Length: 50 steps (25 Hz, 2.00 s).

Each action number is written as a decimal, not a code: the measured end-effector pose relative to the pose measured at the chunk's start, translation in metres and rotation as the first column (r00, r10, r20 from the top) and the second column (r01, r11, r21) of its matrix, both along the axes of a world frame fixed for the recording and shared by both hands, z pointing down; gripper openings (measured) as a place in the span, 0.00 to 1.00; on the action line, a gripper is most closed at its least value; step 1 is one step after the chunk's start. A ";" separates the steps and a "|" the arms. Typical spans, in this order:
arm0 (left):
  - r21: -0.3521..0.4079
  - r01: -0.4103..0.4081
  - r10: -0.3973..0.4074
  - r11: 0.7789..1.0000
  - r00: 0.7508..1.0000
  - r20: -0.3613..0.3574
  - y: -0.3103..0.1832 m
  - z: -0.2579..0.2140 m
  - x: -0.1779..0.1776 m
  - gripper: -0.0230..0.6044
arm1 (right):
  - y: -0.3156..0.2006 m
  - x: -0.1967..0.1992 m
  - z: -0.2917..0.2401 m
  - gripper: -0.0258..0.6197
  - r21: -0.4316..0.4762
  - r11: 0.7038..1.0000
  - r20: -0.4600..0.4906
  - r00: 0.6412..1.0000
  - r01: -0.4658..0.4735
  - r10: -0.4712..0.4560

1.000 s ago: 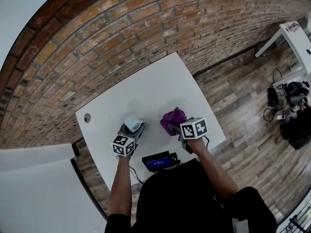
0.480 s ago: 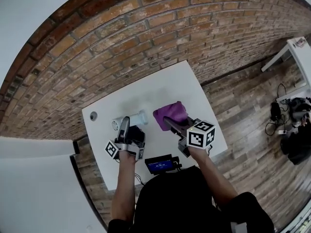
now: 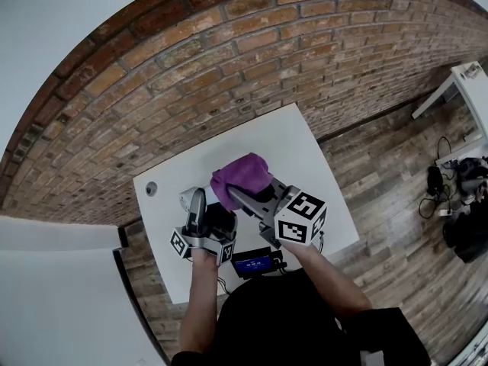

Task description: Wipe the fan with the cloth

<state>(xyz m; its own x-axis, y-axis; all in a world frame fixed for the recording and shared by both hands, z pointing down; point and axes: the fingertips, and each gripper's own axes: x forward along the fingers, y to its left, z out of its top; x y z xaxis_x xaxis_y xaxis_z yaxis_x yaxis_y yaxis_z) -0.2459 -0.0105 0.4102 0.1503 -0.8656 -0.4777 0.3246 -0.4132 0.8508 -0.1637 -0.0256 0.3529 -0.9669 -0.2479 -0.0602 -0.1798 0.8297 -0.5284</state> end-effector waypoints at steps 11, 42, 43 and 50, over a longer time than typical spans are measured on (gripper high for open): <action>0.017 -0.010 0.010 1.000 1.000 0.019 0.004 -0.003 -0.003 0.29 | -0.032 0.037 0.043 0.13 -0.123 0.973 -0.135 0.975 -0.195 0.178; 0.040 -0.031 0.033 0.999 0.998 -0.050 0.007 -0.009 0.020 0.29 | 0.023 0.014 -0.048 0.14 0.173 0.981 0.005 0.996 -0.088 0.089; 0.040 -0.024 0.026 0.999 0.997 -0.066 0.008 -0.010 0.019 0.29 | 0.024 0.010 -0.040 0.14 0.157 0.984 0.006 0.997 -0.083 0.083; 0.050 0.003 -0.001 0.999 0.999 -0.032 0.015 -0.014 0.006 0.29 | -0.020 0.037 0.038 0.14 0.032 0.976 -0.160 0.963 -0.214 0.216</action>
<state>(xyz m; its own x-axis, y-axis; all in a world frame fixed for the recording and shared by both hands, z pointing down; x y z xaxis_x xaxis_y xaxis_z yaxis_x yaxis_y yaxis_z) -0.2400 0.0042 0.3960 0.1321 -0.8407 -0.5252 0.3506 -0.4560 0.8180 -0.1269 -0.0453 0.3906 -0.8880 -0.4514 0.0871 -0.4369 0.7696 -0.4657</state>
